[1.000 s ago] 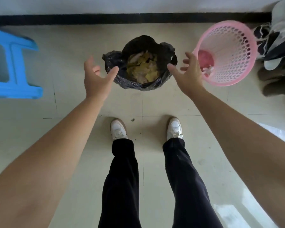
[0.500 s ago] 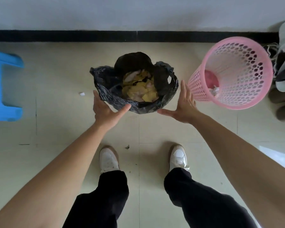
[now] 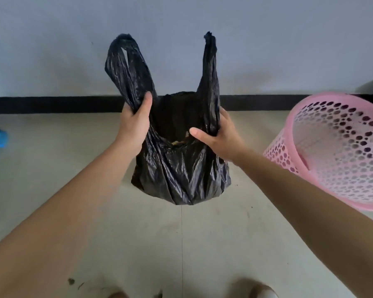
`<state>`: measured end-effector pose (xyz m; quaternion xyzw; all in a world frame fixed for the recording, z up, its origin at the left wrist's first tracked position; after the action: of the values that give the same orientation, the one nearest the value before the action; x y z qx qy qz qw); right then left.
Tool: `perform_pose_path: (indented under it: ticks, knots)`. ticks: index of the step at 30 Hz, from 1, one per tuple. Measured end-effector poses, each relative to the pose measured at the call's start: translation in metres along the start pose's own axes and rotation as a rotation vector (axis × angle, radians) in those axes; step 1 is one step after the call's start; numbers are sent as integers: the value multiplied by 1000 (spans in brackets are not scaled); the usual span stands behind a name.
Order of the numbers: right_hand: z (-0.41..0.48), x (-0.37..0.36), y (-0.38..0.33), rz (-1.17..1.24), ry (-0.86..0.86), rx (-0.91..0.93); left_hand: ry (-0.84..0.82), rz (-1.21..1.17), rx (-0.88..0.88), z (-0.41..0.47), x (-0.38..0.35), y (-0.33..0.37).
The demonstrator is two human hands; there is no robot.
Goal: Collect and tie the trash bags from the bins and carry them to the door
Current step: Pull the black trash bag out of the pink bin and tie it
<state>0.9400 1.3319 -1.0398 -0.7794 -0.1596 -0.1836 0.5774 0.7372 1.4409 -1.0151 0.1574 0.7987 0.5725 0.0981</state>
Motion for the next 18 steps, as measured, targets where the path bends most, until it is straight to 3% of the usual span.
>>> perform_pose_path:
  ticks: [5, 10, 13, 15, 18]
  knots:
    - [40, -1, -8, 324, 44, 65, 88, -261, -147, 27, 11, 15]
    - [57, -18, -6, 352, -30, 20, 74, -344, 43, 38, 18, 3]
    - [51, -17, -16, 120, -101, 7, -57, -305, 119, 36, 12, -1]
    - [43, -15, -23, -51, -125, 10, -252, -392, 114, 33, 2, -9]
    - [33, -10, -32, -199, -159, 51, -514, -328, 93, 27, -7, -16]
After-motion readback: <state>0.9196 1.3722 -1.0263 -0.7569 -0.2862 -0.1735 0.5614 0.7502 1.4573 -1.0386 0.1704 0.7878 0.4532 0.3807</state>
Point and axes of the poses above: each hand's wrist, its own z-axis towards the middle knuckle, its own x-axis out of the back of the hand, y = z × x, the point moved 8 cm from there along z, towards the middle knuckle, and after that the axes turned 14 degrees about -y, right-handed, at the moved point
